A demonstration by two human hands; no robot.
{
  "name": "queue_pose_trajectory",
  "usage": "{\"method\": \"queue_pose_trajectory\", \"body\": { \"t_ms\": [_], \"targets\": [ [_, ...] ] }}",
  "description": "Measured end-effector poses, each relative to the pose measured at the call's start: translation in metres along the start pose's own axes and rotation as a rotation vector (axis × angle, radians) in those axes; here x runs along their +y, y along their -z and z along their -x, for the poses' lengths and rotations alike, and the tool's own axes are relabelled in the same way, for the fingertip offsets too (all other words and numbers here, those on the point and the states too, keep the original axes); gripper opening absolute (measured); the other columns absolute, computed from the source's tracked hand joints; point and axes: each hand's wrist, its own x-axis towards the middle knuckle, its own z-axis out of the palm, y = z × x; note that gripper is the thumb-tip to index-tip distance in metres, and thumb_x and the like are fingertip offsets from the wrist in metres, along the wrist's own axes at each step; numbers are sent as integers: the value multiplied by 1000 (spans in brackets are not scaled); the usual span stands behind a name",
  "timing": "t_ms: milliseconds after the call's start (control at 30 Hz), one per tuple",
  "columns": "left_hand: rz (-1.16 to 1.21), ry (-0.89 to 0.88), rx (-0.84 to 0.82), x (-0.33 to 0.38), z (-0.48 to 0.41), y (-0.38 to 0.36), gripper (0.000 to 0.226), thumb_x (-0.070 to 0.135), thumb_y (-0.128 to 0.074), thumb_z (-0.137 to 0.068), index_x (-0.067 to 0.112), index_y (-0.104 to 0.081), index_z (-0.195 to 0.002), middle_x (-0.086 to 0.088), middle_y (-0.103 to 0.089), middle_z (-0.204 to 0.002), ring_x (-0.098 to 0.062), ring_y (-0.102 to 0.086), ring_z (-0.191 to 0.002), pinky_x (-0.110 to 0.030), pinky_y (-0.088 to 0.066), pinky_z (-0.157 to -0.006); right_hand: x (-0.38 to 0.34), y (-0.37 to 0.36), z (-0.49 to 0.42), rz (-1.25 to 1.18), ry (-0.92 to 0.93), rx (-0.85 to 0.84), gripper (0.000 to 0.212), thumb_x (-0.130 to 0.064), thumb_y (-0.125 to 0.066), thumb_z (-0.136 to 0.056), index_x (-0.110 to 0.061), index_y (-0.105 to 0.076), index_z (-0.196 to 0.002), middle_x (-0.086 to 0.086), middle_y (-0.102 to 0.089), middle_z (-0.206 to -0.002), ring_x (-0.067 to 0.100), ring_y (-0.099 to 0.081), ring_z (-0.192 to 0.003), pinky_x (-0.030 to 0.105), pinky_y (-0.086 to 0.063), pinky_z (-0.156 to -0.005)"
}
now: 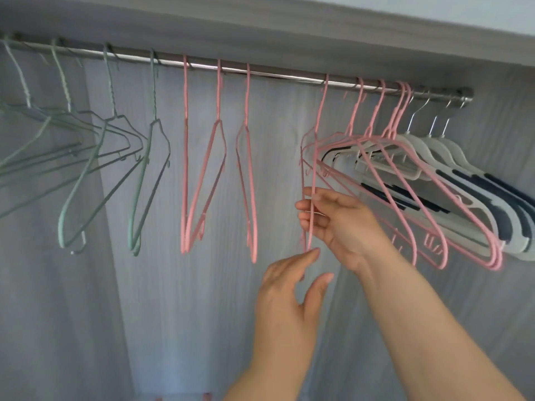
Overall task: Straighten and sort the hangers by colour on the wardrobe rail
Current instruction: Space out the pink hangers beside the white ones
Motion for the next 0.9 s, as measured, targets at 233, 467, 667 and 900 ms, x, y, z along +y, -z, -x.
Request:
{"method": "queue_pose_trajectory", "body": {
  "t_ms": [233,467,667,900],
  "targets": [
    [67,111,66,6,-15,6,36,6,-64,-81,41,-58,-85,12,-66,-85,-4,-60,-78,-7,-44,-61,2,-6,-1,30,46,-42,26,1,-40,-94,0,-53,-117,6,-57,-72,2,-58,-47,12,-50,-49],
    [88,141,106,3,-14,19,28,1,-65,-79,29,-68,-79,21,-69,-82,1,-64,-70,-3,-44,-65,9,-20,-2,60,44,-121,26,1,-40,-94,-1,-53,-116,7,-58,-70,2,-58,-45,13,-50,-48],
    [66,134,123,1,-16,26,21,5,-66,-78,25,-70,-82,21,-69,-83,2,-64,-72,-3,-45,-65,8,-30,-6,76,53,-161,23,1,-40,-94,-2,-53,-112,6,-57,-68,1,-58,-44,13,-49,-47],
    [40,144,138,-2,-16,25,21,5,-67,-79,25,-71,-81,21,-69,-80,1,-65,-74,-2,-45,-64,5,-34,2,339,92,-125,30,-9,-42,-95,2,-49,-123,6,-62,-85,4,-63,-62,21,-57,-67]
  ]
}}
